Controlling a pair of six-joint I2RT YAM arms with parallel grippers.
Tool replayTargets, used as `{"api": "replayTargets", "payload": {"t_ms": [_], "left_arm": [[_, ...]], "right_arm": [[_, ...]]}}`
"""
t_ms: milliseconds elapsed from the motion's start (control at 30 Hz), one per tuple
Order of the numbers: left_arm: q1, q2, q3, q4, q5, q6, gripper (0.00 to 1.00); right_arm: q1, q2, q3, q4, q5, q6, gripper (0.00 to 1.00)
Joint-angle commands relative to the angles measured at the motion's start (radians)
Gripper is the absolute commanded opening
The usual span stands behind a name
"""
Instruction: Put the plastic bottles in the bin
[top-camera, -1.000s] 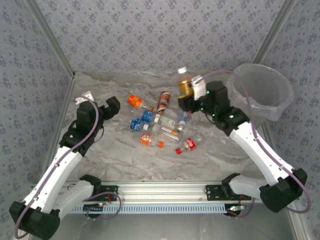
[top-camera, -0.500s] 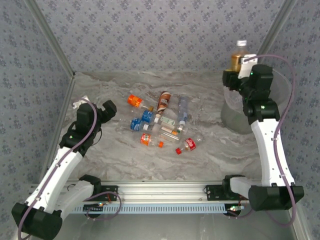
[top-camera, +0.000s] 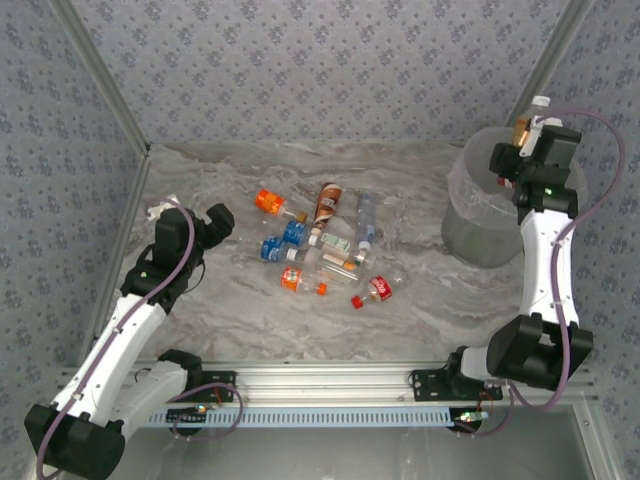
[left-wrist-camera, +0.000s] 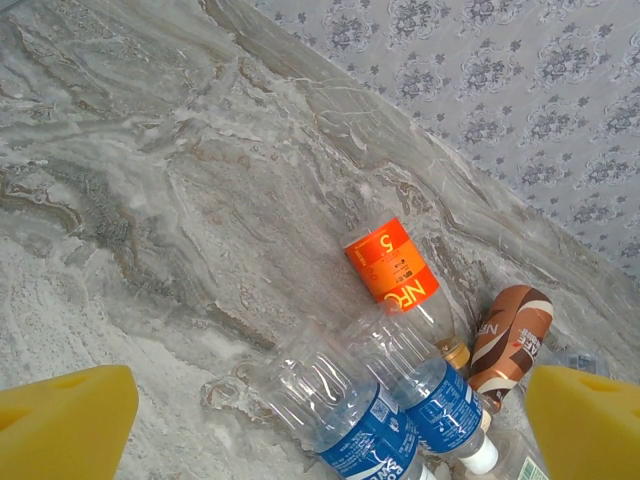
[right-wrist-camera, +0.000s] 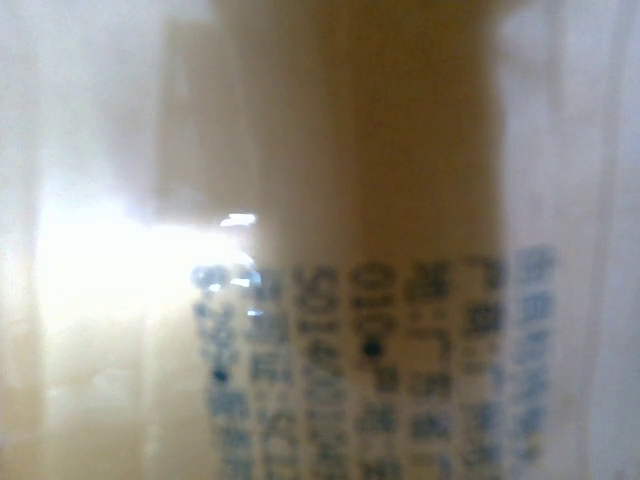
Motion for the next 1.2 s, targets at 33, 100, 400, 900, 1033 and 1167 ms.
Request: {"api": "replayTargets", "payload": {"t_ms": [33,100,400,900,1033,1167], "left_arm": [[0.014,-0.011,-0.010,0.012,0.005,-0.008,0.99],[0.015,-0.004,-0.010,0.017,0.007,-0.010,0.99],[0.018,0.008,-0.016,0.021,0.017,-0.011,0.99],[0.022,0.001,-0.022,0.010,-0.005,-0.007,0.99],[0.022,-0.003,-0.027,0.015,-0.008,-0.010,1.00],[0.022,-0.017,-0.041,0.019,-0.033,-0.019,1.00]], "right_arm": [[-0.024,0.051,0.029,-0.107,-0.093,-0.018,0.69],[-0.025,0.083,0.041,-0.150,-0.090,-0.022,0.69],[-0.022,0.179,0.068,-0.280,-0.013,0.034,0.71],[0.052,0.173,0.171,-0.338,0.059,0.052,0.85],[0.090,0.114,0.186,-0.336,0.069,0.052,0.89],[0.160,0.016,0.165,-0.299,0.132,0.018,0.93]]}}
